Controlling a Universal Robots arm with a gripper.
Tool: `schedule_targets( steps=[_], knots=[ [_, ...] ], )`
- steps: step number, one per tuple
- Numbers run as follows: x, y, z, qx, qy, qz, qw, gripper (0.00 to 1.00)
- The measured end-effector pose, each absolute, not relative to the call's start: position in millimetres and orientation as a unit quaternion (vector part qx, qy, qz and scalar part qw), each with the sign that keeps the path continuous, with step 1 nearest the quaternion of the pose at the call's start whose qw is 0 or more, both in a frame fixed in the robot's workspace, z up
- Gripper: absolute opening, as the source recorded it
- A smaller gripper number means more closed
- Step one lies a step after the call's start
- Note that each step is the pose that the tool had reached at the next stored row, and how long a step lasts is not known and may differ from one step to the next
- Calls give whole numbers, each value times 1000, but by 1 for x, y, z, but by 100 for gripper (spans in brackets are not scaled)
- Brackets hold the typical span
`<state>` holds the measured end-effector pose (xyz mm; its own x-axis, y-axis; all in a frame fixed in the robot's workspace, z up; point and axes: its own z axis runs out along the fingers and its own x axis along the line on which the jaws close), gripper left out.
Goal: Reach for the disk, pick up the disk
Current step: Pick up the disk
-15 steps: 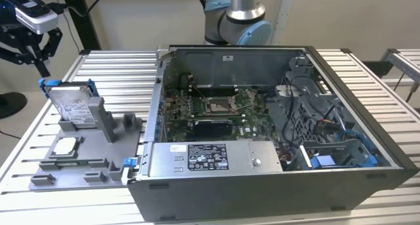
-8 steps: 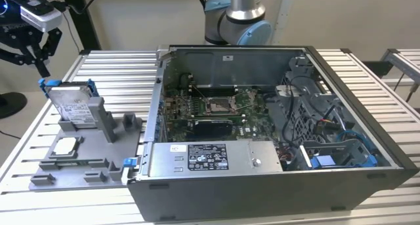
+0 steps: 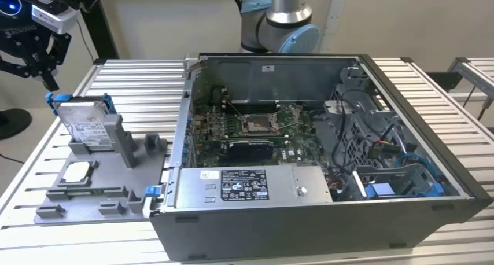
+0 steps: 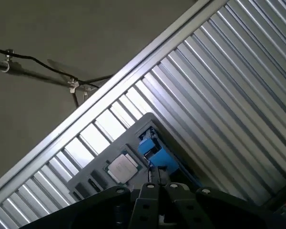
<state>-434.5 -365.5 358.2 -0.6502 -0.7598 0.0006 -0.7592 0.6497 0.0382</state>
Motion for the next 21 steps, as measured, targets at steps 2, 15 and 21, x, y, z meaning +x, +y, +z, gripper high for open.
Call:
schedule_targets(
  steps=[2,15,21],
  knots=[
    [-434,-365,358,434,-900,-17,9,0],
    [-434,-365,358,487,-873,-16,9,0],
    [-434,-365,357,528,-849,-15,9,0]
  ],
)
